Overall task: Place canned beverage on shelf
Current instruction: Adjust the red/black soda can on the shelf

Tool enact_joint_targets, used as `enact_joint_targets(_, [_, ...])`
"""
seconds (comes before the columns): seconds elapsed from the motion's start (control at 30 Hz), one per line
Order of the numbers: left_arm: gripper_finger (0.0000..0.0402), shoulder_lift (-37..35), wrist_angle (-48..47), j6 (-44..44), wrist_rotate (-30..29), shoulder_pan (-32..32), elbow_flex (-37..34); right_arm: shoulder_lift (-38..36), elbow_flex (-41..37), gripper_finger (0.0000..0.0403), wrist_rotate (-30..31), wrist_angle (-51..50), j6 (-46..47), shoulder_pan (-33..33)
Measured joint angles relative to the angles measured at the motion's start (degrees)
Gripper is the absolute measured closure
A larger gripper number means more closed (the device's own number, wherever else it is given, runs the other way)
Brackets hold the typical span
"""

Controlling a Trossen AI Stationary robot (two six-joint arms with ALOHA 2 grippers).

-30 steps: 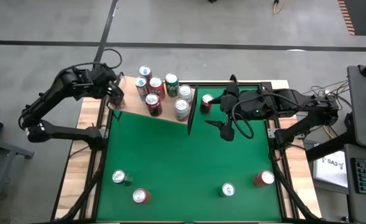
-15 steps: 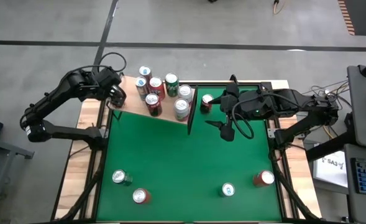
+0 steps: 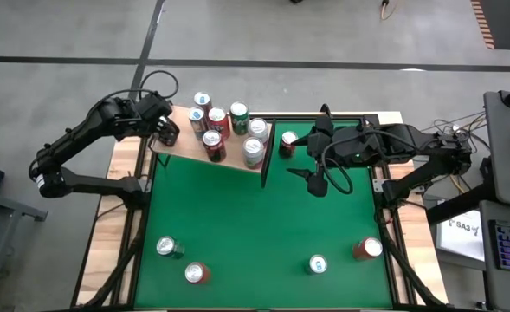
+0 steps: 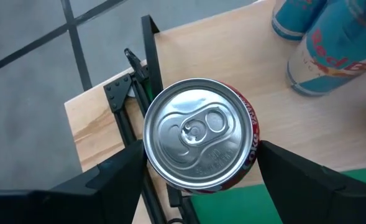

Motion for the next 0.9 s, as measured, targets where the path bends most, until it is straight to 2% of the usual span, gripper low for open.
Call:
enact_joint_targets(0.5, [0.0122,2.5,4.3,3.7,-4.4,0.2,-0.1,0.0,0.0,0.0076,0.0,-0.1,0.0,0.0])
enact_joint_targets(0.9, [0.0123,1.6,7.7,5.6,-5.5,3.6,0.2,0.0,0.0,0.0076,0.0,-0.3,-0.1,0.0])
